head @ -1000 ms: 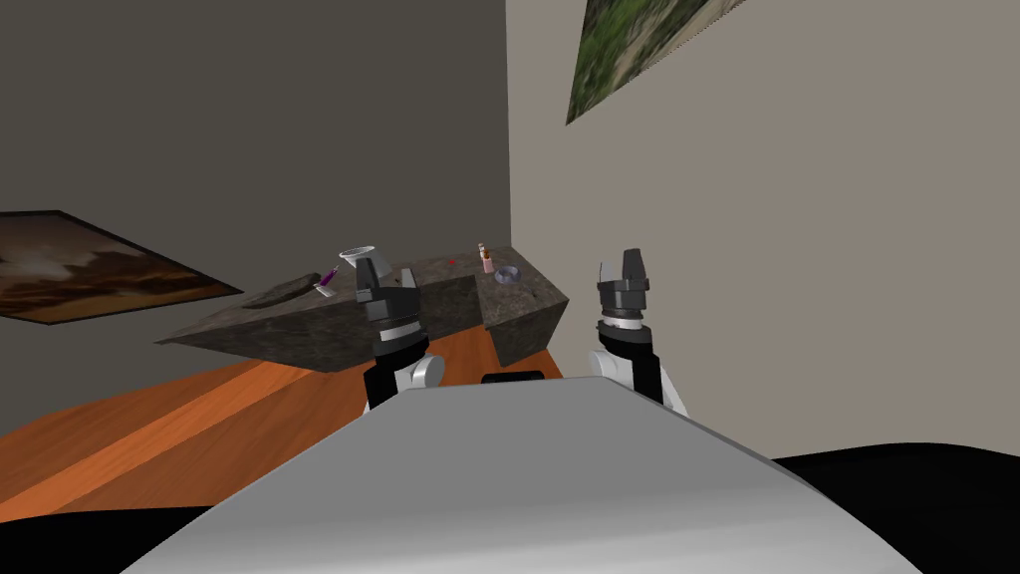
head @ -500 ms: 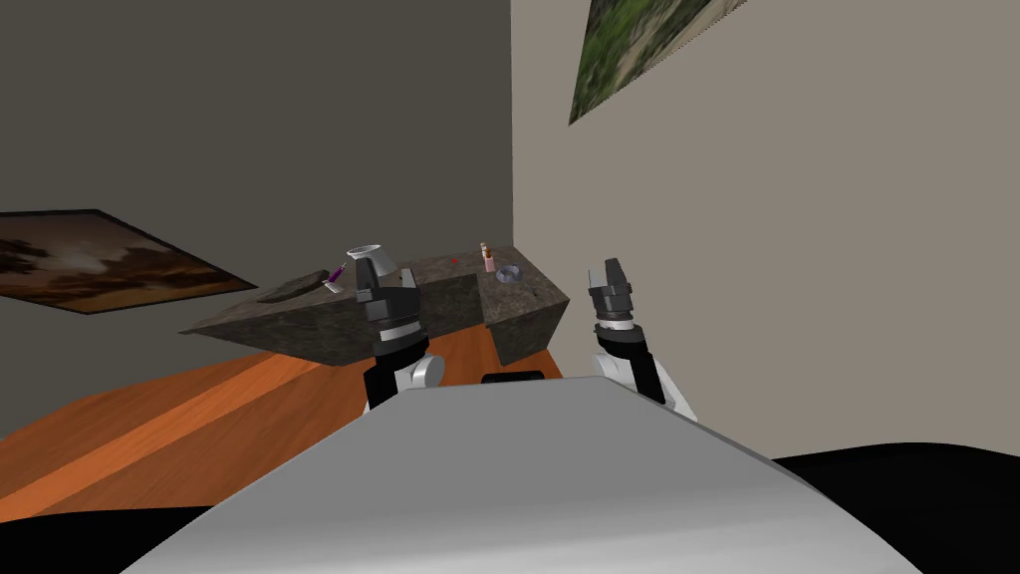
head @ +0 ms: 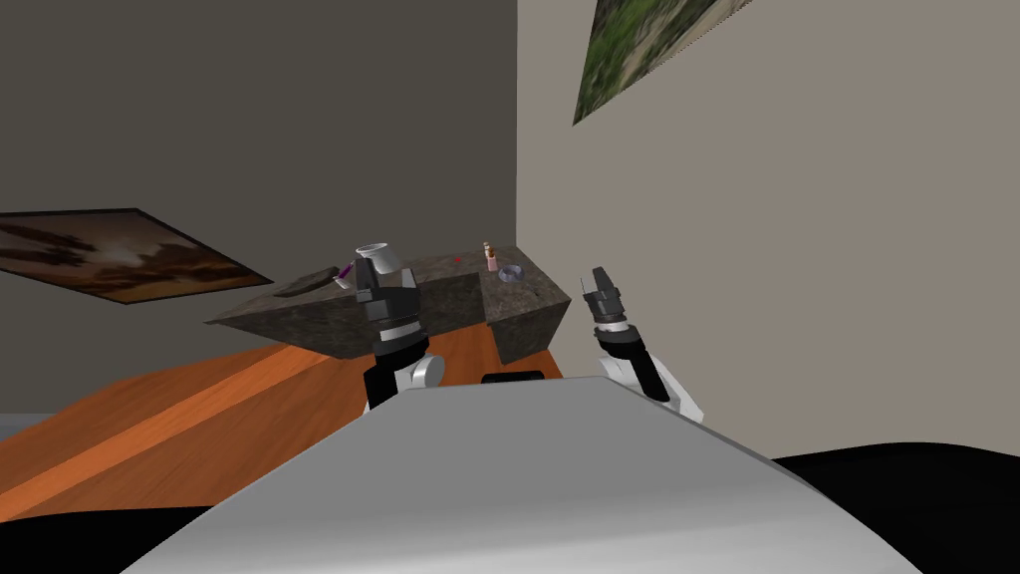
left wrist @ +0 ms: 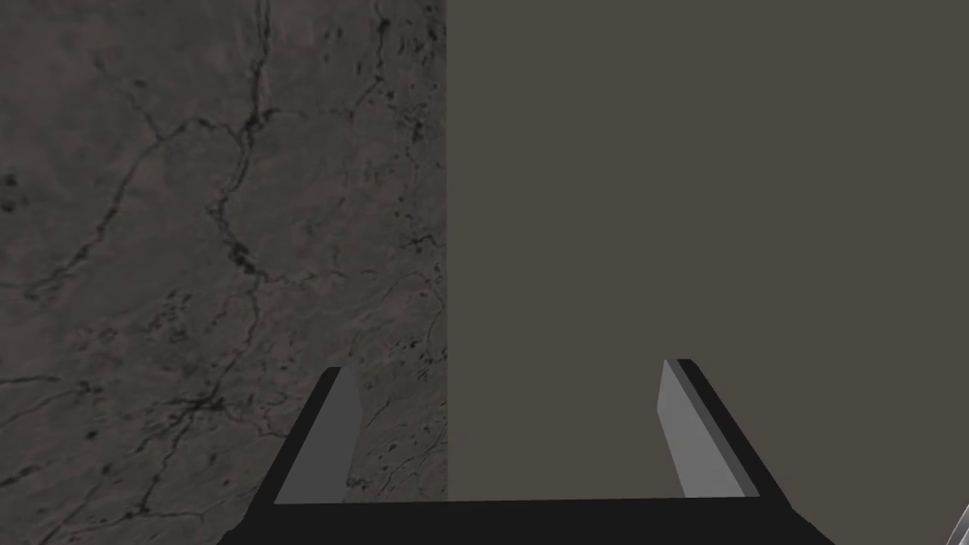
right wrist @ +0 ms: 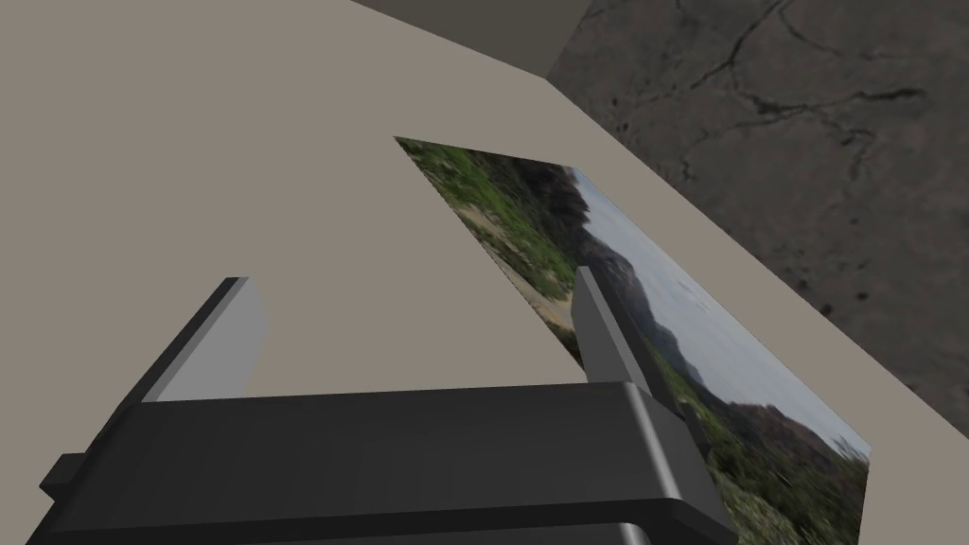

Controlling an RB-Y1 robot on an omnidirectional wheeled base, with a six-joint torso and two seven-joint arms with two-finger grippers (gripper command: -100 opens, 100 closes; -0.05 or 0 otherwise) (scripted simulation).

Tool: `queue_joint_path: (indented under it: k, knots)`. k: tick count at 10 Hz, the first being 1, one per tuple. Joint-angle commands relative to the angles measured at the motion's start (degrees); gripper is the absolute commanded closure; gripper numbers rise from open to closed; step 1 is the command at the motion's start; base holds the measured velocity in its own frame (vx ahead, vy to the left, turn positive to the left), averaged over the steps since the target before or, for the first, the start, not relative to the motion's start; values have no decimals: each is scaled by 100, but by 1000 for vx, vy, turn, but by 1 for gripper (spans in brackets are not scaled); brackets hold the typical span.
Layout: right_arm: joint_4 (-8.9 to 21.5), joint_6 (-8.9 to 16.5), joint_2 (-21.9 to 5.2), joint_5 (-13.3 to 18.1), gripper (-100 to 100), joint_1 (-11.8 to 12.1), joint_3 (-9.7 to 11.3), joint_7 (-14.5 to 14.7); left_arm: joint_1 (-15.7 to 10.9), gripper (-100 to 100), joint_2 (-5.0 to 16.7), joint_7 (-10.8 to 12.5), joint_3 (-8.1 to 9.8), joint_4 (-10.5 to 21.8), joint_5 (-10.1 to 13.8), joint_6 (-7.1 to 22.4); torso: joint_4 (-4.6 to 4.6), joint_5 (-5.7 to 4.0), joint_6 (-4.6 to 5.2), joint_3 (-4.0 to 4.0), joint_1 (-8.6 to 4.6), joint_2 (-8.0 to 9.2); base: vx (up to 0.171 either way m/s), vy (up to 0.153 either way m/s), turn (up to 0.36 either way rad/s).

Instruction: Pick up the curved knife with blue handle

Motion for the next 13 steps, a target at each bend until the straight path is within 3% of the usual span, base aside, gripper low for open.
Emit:
queue_joint_path:
  k: [1, 10, 11, 12, 13]
  knots:
    - [88, 10, -202, -24, -100, -8, 26, -42, 0, 0, 0, 0, 0, 0, 0, 0, 0, 0, 0, 0, 0, 0, -16, -12, 49]
    - [1020, 181, -1706, -307, -100, -39, 333, -461, 0, 0, 0, 0, 0, 0, 0, 0, 0, 1, 2, 0, 3, -1, -20, -7, 89]
    - [1020, 181, -1847, -307, -100, -39, 333, -461, 0, 0, 0, 0, 0, 0, 0, 0, 0, 1, 0, 0, 5, -1, -17, -1, 74]
    - [1216, 241, -2041, -363, -100, -51, 414, -547, 0, 0, 0, 0, 0, 0, 0, 0, 0, 1, 2, -1, 5, -2, -19, 1, 153]
    - [1216, 241, -2194, -363, -100, -51, 414, -547, 0, 0, 0, 0, 0, 0, 0, 0, 0, 1, -1, -1, 4, -2, -15, -3, 68]
